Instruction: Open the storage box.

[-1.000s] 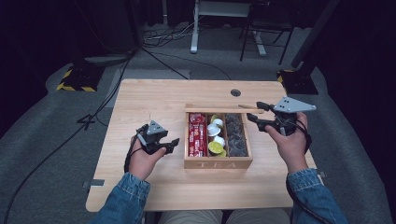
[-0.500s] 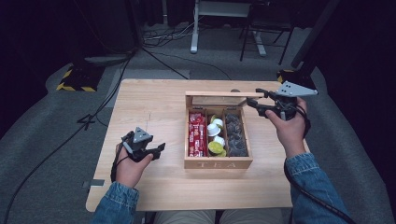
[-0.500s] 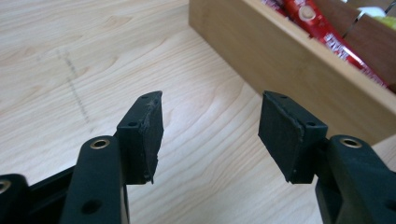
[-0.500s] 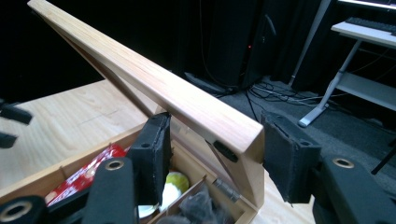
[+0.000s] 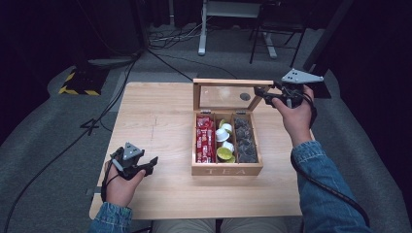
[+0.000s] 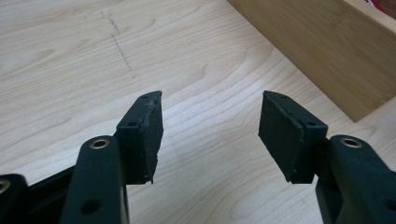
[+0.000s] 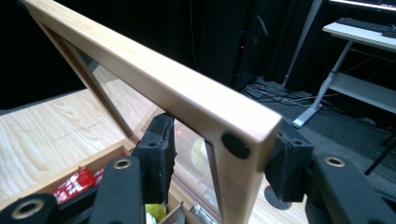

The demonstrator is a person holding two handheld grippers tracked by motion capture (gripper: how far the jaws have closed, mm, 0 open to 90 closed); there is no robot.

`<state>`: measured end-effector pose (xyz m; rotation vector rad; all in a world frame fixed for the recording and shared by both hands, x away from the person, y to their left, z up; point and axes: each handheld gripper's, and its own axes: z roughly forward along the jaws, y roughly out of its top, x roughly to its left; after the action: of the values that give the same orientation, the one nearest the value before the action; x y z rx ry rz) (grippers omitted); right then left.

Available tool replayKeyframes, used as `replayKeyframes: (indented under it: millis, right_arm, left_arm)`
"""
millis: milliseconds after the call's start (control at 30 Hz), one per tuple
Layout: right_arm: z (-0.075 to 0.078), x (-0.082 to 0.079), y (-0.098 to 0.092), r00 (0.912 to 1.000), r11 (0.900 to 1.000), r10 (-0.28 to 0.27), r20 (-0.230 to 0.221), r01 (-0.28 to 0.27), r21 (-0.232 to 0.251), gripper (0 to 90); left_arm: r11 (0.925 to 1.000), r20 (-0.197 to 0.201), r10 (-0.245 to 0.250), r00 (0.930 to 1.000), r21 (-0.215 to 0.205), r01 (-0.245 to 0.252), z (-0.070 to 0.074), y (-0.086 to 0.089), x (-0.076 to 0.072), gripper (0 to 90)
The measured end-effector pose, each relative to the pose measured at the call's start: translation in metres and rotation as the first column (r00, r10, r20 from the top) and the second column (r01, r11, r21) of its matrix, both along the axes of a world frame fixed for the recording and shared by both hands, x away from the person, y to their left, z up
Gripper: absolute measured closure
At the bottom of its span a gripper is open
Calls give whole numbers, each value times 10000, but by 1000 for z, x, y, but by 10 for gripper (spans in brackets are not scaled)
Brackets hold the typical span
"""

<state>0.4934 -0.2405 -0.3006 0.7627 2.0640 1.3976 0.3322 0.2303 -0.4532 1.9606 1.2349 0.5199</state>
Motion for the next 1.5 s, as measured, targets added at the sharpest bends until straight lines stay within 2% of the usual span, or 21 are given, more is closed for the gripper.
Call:
replayKeyframes:
  millis: [167,200,333,433,633,667,900,1067,1233,1267,1433,1500]
  right_arm:
    - [1,10,3,9998,9998,-185,116,186,-70,491]
    - [2,18,4,9996,9997,-257,100,257,-28,496]
    - [2,26,4,9993,9993,-377,-5,377,42,498]
    - [2,38,5,9987,9985,-492,-119,495,226,497]
    - [0,52,5,9978,9962,-613,-245,627,612,494]
    - [-3,57,5,9967,9950,-704,-407,731,681,495]
    - [-12,69,6,9939,9932,-832,-731,887,754,493]
    - [-21,80,8,9898,9940,-958,-1051,1008,435,482]
    - [-25,86,9,9873,9921,-1093,-1152,1155,487,467]
    - [-28,90,11,9848,9908,-1191,-1260,1262,494,454]
    - [-34,97,13,9835,9900,-1251,-1307,1324,492,401]
    - [-38,102,14,9825,9880,-1250,-1382,1359,730,376]
  left_arm:
    - [9998,31,209,9998,-42,-209,-1,6,-5,405]
    - [9995,10,303,9995,-71,-303,-1,7,-6,405]
    - [9994,3,352,9994,-60,-352,-2,10,-8,404]
    - [9997,7,249,9997,-53,-249,-3,11,-8,402]
    - [9998,-29,170,9999,-44,-170,-5,9,-6,401]
    - [9999,-62,166,9998,-30,-167,-6,8,-5,401]
    - [10000,-134,62,9999,7,-62,-9,5,-2,400]
    - [9999,-245,-40,9997,132,43,-12,3,0,375]
    - [9999,-454,65,9989,163,-58,-16,4,3,356]
    - [9997,-517,93,9986,215,-82,-18,5,3,353]
    - [9997,-573,122,9983,219,-110,-19,6,4,349]
    - [9996,-589,77,9982,285,-60,-20,6,4,347]
